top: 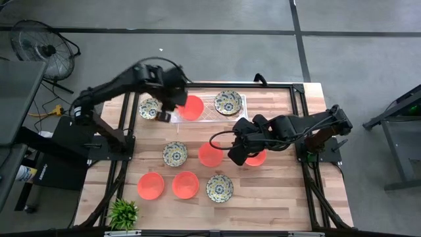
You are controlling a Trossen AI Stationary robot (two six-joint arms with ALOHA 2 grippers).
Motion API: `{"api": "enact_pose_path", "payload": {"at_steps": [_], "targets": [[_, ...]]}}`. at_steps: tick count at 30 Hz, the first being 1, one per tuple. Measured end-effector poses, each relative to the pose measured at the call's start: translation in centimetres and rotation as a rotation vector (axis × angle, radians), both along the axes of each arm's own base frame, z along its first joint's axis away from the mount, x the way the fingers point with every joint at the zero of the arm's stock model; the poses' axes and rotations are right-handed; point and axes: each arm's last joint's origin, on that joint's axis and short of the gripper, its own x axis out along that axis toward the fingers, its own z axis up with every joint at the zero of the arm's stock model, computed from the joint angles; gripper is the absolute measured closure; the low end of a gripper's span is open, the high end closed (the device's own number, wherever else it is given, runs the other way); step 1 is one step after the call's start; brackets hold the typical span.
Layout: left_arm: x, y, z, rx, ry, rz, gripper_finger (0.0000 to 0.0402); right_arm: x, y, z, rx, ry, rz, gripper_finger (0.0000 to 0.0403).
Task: Pick & Place Mini bowls
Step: Stack the white patterned bowl on the other white patterned bowls on the shelf
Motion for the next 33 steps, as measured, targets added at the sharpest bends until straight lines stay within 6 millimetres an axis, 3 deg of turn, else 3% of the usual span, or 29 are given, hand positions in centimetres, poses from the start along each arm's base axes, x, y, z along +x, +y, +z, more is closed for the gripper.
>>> {"api": "enact_pose_path", "payload": {"at_steps": [5,12,16,20,24,33], "targets": [[-2.2,1.2,-1.1,-0.015,0.011,0.071,0.0286,0.0,0.0,0.0,0.006,-0.004,-0.011,0.0186],[-5.0,3.9,-6.0,-0.042,0.091,0.243,0.0196,0.0,0.0,0.0,0.007,-0.004,-0.013,0.0186],[-6.2,6.3,-8.2,-0.105,0.071,0.322,0.0163,0.0,0.0,0.0,0.005,-0.001,-0.012,0.0186],[-7.7,8.9,-9.6,-0.13,0.088,0.412,0.0159,-0.1,-0.1,0.0,0.002,0.005,-0.012,0.0186],[-8.7,11.0,-10.5,-0.178,0.102,0.397,0.0158,-0.1,-0.1,0.0,-0.011,0.009,-0.005,0.0186],[-10.4,14.6,-13.4,-0.348,0.132,0.529,0.0158,-0.1,-0.1,0.0,-0.02,0.006,-0.014,0.0186]]}}
